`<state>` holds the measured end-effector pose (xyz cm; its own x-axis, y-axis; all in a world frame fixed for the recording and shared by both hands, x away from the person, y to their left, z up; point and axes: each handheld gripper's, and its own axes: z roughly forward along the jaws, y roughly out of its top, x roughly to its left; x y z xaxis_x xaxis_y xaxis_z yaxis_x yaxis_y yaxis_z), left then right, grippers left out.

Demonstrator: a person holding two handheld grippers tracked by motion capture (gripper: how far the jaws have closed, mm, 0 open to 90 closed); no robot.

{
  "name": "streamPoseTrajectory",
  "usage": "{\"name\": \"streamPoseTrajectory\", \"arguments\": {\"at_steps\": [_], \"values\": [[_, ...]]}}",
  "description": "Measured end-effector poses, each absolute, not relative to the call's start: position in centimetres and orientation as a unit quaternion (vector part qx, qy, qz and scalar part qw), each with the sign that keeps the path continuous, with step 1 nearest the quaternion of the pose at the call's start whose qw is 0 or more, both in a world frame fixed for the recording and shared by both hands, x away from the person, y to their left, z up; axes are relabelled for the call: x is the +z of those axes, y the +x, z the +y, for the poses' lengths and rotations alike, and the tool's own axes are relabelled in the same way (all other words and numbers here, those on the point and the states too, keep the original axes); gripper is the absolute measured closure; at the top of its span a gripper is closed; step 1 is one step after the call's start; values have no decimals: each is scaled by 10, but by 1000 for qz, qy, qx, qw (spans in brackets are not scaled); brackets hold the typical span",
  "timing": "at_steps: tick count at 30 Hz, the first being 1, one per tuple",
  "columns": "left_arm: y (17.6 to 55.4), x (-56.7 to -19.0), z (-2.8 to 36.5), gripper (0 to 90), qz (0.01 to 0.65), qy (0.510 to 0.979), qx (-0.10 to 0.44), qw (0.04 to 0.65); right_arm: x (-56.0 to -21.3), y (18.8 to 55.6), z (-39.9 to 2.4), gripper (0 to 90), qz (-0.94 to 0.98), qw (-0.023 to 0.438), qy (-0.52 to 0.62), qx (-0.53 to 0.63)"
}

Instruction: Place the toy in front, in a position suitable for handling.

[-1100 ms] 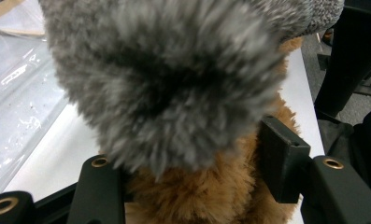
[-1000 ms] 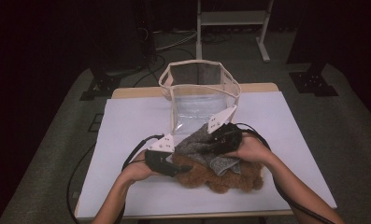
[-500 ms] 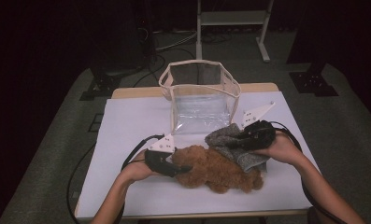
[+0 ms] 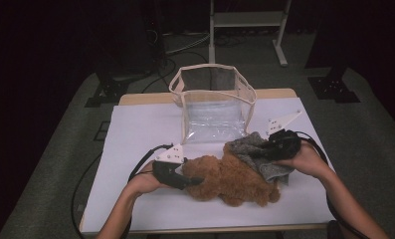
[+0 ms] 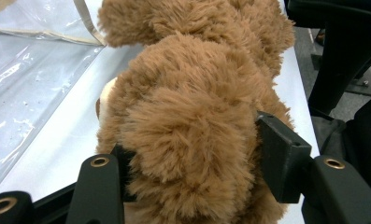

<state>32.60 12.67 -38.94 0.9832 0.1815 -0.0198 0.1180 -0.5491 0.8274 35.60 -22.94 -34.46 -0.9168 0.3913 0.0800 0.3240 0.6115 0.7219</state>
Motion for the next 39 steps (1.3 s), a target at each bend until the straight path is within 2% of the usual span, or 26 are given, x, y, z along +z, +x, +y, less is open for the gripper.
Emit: {"name": "streamPoseTrajectory", "arguments": {"at_steps": [6, 13, 19, 27, 34, 39], "values": [[329, -389, 127, 421, 88, 880, 33, 466, -336, 348, -228, 786, 893, 43, 183, 410], [330, -388, 127, 417, 91, 880, 38, 464, -354, 346, -243, 787, 887, 26, 199, 416], [335, -387, 125, 414, 93, 883, 42, 459, -350, 340, -259, 786, 888, 46, 211, 406], [342, -385, 124, 408, 105, 883, 45, 455, -342, 336, -231, 786, 895, 40, 170, 410], [344, -385, 123, 411, 110, 881, 46, 458, -349, 338, -243, 786, 895, 44, 190, 400], [346, -383, 121, 408, 113, 885, 53, 449, -339, 332, -224, 786, 897, 41, 158, 411]]}}
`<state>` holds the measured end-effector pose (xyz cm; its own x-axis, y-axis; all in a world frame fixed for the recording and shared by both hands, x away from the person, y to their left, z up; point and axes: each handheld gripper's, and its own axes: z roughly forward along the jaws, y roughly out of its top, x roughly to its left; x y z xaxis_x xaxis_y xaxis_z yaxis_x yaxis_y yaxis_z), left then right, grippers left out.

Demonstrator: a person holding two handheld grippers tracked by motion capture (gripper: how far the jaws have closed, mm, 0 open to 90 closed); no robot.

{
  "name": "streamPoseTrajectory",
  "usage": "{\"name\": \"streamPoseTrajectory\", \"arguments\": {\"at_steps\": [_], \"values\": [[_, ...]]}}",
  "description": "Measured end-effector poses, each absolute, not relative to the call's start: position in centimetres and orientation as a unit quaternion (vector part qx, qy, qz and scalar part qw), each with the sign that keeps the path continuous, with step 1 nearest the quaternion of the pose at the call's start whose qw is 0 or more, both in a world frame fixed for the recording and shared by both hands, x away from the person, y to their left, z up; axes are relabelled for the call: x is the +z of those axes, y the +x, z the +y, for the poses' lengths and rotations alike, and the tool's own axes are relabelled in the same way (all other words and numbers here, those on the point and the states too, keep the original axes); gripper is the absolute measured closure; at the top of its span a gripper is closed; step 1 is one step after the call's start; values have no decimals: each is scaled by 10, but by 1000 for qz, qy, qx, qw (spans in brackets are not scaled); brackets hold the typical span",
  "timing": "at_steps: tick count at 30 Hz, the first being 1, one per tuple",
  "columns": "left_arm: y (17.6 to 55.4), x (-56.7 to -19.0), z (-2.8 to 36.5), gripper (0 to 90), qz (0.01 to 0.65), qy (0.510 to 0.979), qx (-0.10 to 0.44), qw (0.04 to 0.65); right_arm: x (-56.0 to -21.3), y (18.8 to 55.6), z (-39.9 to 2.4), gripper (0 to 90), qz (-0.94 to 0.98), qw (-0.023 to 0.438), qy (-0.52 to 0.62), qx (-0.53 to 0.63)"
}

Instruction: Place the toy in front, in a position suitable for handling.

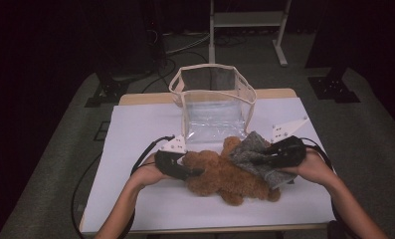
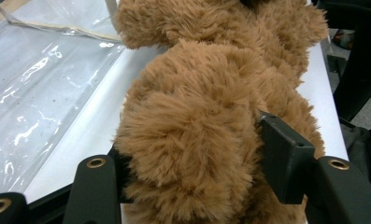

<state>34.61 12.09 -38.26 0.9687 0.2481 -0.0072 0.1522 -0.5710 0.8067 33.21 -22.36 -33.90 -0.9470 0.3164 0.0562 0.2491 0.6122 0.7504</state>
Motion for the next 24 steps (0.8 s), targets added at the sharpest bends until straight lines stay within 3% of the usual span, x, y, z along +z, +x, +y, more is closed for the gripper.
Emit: {"name": "streamPoseTrajectory", "arguments": {"at_steps": [5, 10, 13, 20, 24], "values": [[346, -381, 124, 394, 115, 882, 52, 454, -344, 329, -202, 785, 910, 35, 128, 394], [346, -382, 133, 340, 126, 877, 40, 462, -350, 337, -216, 786, 906, 35, 153, 393], [345, -386, 133, 363, 125, 875, 28, 467, -351, 338, -222, 786, 903, 28, 163, 396], [340, -387, 129, 393, 103, 880, 30, 463, -331, 343, -209, 785, 898, 61, 152, 408], [336, -388, 132, 382, 102, 876, 31, 470, -342, 350, -204, 786, 907, 53, 154, 389]]}}
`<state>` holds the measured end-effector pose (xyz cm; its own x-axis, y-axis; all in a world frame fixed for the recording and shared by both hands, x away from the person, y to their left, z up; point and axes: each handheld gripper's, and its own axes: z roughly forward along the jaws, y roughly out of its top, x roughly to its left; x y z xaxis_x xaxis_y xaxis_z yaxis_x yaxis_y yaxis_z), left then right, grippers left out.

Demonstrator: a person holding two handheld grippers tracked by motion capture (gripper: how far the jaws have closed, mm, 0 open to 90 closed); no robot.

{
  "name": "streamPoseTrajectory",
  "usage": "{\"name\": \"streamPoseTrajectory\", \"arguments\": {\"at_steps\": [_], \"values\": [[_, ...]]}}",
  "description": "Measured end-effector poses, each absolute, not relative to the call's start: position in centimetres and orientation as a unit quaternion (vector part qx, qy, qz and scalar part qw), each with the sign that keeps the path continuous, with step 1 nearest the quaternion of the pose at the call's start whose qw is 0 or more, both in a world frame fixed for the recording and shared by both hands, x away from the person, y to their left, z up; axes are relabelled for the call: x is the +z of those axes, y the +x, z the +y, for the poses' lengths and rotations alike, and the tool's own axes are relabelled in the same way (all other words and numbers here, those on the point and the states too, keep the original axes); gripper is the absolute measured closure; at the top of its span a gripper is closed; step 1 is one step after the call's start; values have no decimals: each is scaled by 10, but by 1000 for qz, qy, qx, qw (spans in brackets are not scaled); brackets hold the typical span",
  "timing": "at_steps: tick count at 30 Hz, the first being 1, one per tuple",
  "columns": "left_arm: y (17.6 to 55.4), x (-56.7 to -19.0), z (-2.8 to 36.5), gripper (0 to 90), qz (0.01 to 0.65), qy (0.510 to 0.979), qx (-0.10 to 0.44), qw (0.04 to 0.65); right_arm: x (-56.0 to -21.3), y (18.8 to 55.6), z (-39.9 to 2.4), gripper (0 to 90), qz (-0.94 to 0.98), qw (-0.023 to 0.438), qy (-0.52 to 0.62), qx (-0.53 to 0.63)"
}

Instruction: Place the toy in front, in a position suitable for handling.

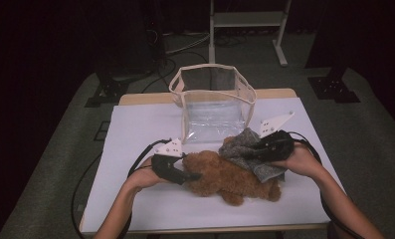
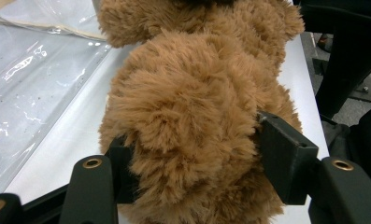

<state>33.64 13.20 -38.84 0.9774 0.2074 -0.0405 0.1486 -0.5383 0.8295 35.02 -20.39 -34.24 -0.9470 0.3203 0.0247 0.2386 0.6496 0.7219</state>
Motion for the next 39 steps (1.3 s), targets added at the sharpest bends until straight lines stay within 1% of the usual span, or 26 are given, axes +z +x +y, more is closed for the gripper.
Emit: {"name": "streamPoseTrajectory", "arguments": {"at_steps": [2, 3, 6, 12, 16, 19, 20, 21, 25, 26, 28, 33, 39], "values": [[335, -391, 135, 349, 105, 871, 29, 479, -351, 350, -206, 788, 905, 37, 161, 392], [335, -392, 136, 319, 107, 870, 28, 480, -354, 349, -209, 789, 903, 33, 165, 396], [334, -401, 142, 221, 119, 875, 22, 469, -358, 345, -218, 790, 900, 28, 172, 399], [337, -421, 141, 100, 146, 866, -7, 478, -360, 344, -222, 790, 899, 23, 176, 400], [339, -428, 135, 34, 148, 865, -15, 479, -361, 344, -223, 791, 900, 19, 175, 399], [340, -432, 130, 28, 148, 860, -15, 487, -363, 344, -224, 791, 898, 16, 179, 402], [340, -433, 128, 32, 147, 860, -16, 489, -363, 344, -224, 790, 898, 15, 180, 402], [339, -433, 127, 66, 145, 858, -15, 492, -364, 344, -224, 790, 897, 15, 180, 403], [339, -426, 131, 292, 143, 840, -9, 524, -364, 343, -223, 790, 896, 11, 181, 406], [338, -422, 132, 329, 141, 833, -7, 535, -363, 343, -222, 790, 895, 10, 180, 409], [337, -410, 130, 373, 128, 830, 5, 543, -362, 342, -221, 791, 891, 4, 177, 418], [333, -381, 124, 394, 101, 836, 20, 539, -356, 340, -212, 793, 884, 0, 165, 437], [333, -358, 124, 407, 98, 837, 29, 538, -344, 340, -196, 795, 880, 5, 148, 452]]}}
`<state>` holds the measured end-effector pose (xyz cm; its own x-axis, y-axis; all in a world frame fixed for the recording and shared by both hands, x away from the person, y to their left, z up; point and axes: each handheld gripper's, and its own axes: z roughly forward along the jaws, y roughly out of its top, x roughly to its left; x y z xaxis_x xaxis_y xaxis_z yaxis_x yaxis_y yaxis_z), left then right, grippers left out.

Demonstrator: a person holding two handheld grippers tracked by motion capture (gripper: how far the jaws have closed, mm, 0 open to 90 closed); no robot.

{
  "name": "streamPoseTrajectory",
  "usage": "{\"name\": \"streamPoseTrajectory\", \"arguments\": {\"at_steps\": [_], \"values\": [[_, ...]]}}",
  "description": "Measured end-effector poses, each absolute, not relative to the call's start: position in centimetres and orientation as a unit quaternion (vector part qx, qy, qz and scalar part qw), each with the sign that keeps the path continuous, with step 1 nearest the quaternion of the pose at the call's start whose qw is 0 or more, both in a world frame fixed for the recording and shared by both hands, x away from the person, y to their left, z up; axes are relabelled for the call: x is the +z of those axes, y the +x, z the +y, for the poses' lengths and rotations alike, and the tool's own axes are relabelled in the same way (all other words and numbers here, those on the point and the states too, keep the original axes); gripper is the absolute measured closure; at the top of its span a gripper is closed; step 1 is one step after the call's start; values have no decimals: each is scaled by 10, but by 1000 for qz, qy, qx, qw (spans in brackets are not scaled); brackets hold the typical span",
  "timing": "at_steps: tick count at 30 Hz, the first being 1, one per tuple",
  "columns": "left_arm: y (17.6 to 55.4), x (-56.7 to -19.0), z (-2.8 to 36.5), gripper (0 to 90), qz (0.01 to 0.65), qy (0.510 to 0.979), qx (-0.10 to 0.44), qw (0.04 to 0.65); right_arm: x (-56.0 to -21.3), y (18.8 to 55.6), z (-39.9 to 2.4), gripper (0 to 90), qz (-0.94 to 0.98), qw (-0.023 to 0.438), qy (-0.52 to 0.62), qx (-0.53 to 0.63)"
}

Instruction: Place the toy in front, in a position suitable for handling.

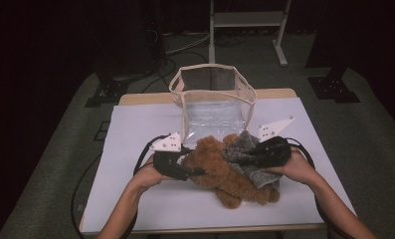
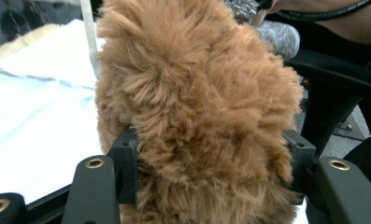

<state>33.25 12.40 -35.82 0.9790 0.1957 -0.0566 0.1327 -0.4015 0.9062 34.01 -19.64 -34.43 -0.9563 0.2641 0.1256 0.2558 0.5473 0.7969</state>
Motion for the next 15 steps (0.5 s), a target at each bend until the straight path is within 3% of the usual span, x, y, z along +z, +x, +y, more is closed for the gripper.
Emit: {"name": "streamPoseTrajectory", "arguments": {"at_steps": [15], "values": [[325, -276, 132, 408, 61, 851, 86, 514, -308, 343, -174, 797, 855, 2, 118, 505]]}}
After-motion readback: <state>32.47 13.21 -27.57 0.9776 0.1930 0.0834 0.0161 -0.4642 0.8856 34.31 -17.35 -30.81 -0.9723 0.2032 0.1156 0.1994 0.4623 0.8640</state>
